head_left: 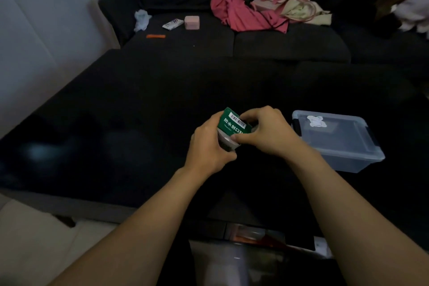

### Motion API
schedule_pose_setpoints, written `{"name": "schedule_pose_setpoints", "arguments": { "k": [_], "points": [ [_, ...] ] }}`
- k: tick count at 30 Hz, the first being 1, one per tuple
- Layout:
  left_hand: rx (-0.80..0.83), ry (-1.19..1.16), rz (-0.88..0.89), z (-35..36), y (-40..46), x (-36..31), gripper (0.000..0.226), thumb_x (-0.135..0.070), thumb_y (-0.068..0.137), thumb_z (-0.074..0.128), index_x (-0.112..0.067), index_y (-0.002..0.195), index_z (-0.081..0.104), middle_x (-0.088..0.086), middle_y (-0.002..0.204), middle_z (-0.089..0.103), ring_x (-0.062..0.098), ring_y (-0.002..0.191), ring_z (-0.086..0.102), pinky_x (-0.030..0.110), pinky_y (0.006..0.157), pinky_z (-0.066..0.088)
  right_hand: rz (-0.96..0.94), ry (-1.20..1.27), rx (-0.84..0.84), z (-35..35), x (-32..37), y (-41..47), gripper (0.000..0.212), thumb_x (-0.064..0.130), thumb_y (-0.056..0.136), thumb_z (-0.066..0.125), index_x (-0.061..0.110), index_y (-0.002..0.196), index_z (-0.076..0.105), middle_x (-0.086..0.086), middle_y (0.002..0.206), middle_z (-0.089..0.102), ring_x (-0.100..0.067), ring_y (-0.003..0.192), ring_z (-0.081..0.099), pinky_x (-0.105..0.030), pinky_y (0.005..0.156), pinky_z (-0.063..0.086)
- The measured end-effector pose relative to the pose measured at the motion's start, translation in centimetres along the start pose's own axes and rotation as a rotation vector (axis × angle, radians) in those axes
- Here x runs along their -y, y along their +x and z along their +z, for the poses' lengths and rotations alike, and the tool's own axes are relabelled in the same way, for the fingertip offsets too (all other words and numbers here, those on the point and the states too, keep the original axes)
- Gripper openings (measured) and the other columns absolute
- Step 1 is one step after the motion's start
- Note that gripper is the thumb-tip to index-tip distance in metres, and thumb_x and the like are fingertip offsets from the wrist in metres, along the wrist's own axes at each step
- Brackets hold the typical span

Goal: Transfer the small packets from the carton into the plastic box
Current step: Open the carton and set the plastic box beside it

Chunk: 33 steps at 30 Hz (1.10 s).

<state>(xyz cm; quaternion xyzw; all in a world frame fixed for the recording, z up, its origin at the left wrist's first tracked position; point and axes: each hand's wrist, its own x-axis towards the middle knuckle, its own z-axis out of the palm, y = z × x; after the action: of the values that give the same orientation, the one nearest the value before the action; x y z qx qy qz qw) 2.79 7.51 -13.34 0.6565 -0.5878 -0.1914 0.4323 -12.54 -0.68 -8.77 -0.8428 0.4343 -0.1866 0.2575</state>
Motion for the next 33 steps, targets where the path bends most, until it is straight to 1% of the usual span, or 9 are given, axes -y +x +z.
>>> {"name": "schedule_pose_setpoints", "arguments": {
  "k": [7,10,14,19,24,27,29,31,33],
  "points": [
    [-0.001,0.034,0.018,0.0,-0.1,0.7,0.09,-0.013,0.06,0.093,-0.027,0.139,0.052,-0.015,0.114,0.066,-0.001,0.101,0.065,0.011,0.081,0.053,-0.034,-0.074,0.022,0.2,0.5,-0.4,0.026,0.043,0.076,0.069,0.023,0.092,0.075,0.006,0.074,0.07,-0.005,0.067,0.066,-0.031,0.062,0.058],
    [-0.031,-0.016,0.0,0.3,-0.1,1.1,0.091,-0.01,0.056,0.091,-0.027,0.137,0.053,-0.015,0.112,0.067,-0.001,0.1,0.066,0.02,0.083,0.056,0.02,0.117,-0.131,-0.4,0.2,0.0,0.031,0.037,0.085,0.055,0.014,0.079,0.074,-0.005,0.068,0.071,-0.021,0.065,0.071,-0.042,0.062,0.06],
    [-0.044,-0.016,-0.035,0.4,0.1,1.5,0.109,-0.018,0.057,0.094,-0.03,0.15,0.037,-0.01,0.132,0.058,0.005,0.117,0.059,0.023,0.095,0.052,0.135,0.507,-0.341,-0.6,-0.5,0.4,0.016,0.023,0.096,0.066,0.011,0.106,0.07,-0.009,0.083,0.072,-0.021,0.069,0.074,-0.04,0.062,0.064],
    [-0.047,0.068,-0.007,0.5,0.4,1.6,0.097,-0.032,0.054,0.097,-0.038,0.137,0.049,-0.013,0.128,0.057,0.004,0.114,0.057,0.029,0.094,0.054,0.146,0.675,-0.369,0.0,-1.5,0.6,0.016,0.027,0.098,0.063,0.017,0.088,0.07,-0.01,0.08,0.069,-0.019,0.07,0.069,-0.042,0.068,0.064],
    [-0.116,0.129,-0.103,0.8,0.9,1.4,0.088,-0.039,0.054,0.097,-0.032,0.131,0.055,-0.011,0.121,0.059,0.009,0.107,0.061,0.032,0.089,0.054,0.203,0.731,-0.351,-0.8,-1.4,0.3,0.035,0.035,0.105,0.047,0.008,0.098,0.069,-0.022,0.097,0.068,-0.026,0.072,0.068,-0.039,0.063,0.063],
    [-0.171,0.13,-0.183,0.5,1.4,2.1,0.082,-0.045,0.056,0.095,-0.028,0.126,0.056,-0.006,0.12,0.062,0.016,0.109,0.064,0.038,0.088,0.057,0.226,0.571,-0.418,-2.0,-2.4,-0.2,0.04,0.039,0.104,0.048,0.005,0.107,0.069,-0.016,0.102,0.068,-0.023,0.083,0.071,-0.043,0.072,0.063],
    [-0.193,0.152,-0.248,0.2,1.5,1.8,0.098,-0.051,0.057,0.094,-0.021,0.138,0.048,0.001,0.134,0.054,0.023,0.124,0.055,0.039,0.097,0.052,0.212,0.267,-0.498,-3.5,-4.3,-1.2,0.036,0.039,0.101,0.054,0.009,0.113,0.071,-0.011,0.103,0.071,-0.021,0.096,0.068,-0.041,0.087,0.058],
    [-0.293,0.2,-0.265,0.1,1.1,0.4,0.113,-0.061,0.057,0.09,-0.017,0.146,0.038,0.006,0.146,0.041,0.027,0.135,0.04,0.043,0.106,0.045,0.288,-0.111,-0.566,-5.2,-6.8,-2.6,0.044,0.039,0.094,0.061,0.01,0.127,0.065,-0.013,0.128,0.062,-0.028,0.122,0.056,-0.044,0.104,0.047],
    [-0.465,0.189,-0.105,0.4,0.6,-1.8,0.088,-0.061,0.066,0.083,-0.018,0.134,0.047,0.003,0.135,0.048,0.022,0.124,0.044,0.041,0.101,0.048,0.527,-0.328,-0.627,-6.5,-9.2,-4.2,0.059,0.039,0.09,0.064,0.008,0.139,0.052,-0.021,0.149,0.041,-0.041,0.139,0.034,-0.054,0.112,0.031]
  ]
}}
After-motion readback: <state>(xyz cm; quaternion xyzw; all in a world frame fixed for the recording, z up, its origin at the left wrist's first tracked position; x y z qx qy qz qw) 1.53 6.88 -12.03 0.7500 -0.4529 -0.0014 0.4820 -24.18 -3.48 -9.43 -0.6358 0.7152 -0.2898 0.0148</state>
